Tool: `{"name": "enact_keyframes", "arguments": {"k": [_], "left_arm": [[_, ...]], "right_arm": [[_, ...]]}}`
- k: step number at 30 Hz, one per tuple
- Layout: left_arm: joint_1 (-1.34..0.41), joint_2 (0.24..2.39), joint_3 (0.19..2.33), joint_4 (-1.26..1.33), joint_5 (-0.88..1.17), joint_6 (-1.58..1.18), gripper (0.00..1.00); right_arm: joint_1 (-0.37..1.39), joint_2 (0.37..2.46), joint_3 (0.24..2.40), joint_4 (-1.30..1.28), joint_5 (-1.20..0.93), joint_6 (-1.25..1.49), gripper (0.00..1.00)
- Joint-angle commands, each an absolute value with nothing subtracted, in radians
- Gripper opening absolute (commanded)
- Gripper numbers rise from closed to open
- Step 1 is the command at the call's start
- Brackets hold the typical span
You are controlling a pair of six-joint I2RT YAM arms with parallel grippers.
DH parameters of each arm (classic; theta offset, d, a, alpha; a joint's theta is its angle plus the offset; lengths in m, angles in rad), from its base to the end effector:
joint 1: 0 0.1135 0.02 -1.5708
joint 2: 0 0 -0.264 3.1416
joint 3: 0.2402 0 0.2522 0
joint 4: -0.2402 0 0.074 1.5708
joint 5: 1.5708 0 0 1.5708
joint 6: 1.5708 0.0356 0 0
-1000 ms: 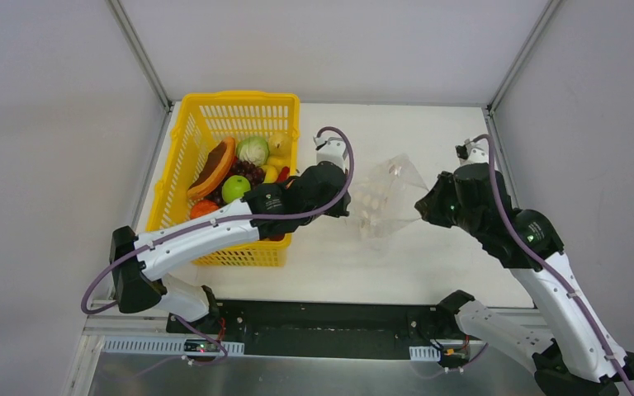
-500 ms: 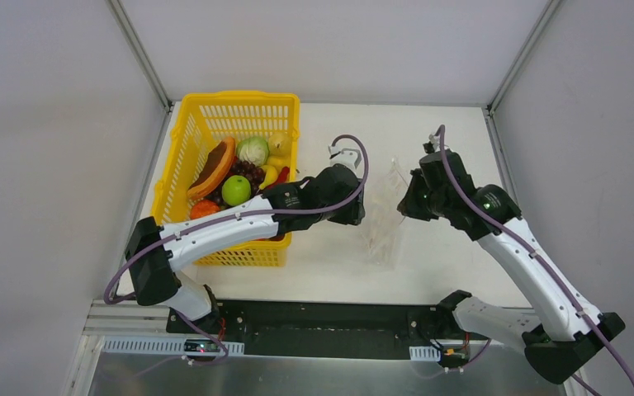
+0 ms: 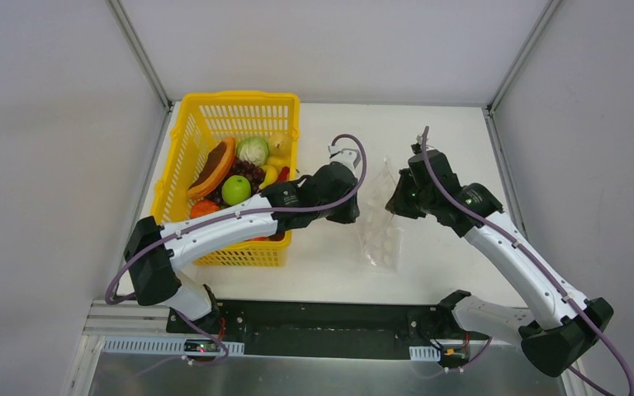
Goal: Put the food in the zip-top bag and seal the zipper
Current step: Open the zipper of the food storage bag at the center of the board.
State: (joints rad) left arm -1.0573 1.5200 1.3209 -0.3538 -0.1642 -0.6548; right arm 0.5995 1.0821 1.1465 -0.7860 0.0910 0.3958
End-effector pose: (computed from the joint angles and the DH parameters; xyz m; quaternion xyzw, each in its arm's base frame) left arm 0.1777 -0.3033 0.3302 0.1348 0.8607 -0.3198 0.3724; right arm 0.1825 0.1208 0.3499 -0.0739 0.9074 0.1600 0.3814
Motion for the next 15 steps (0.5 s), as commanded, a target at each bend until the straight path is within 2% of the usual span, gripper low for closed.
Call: {"name": "enact_keyframes", "arguments": {"k": [1,3,8,10,15], "left_arm": [[-1.048,1.516,1.306,-0.297,-0.111,-0.649,0.07],[-1.048,1.521,1.305,-0.295,-0.105,-0.648,0.00],[-1.049,1.518,1.301,-0.286,-0.088,-0.643,0.00],[-1.049,1.514,1.294,-0.277,-0.081,-0.648,0.00],[-1.048,1.504,1.277,-0.264,-0.086,-0.659,0.00]], "right_arm": [[0.597,1.064,1.121,-0.735,0.080,0.416,0.07],[0.597,1.060,1.113,-0.738,0.093,0.414,0.10],[0.598,1.051,1.106,-0.747,0.105,0.416,0.18],[0.597,1.046,1.106,-0.750,0.101,0.421,0.26],[0.597,1.017,1.107,-0.746,0.107,0.435,0.31]]}}
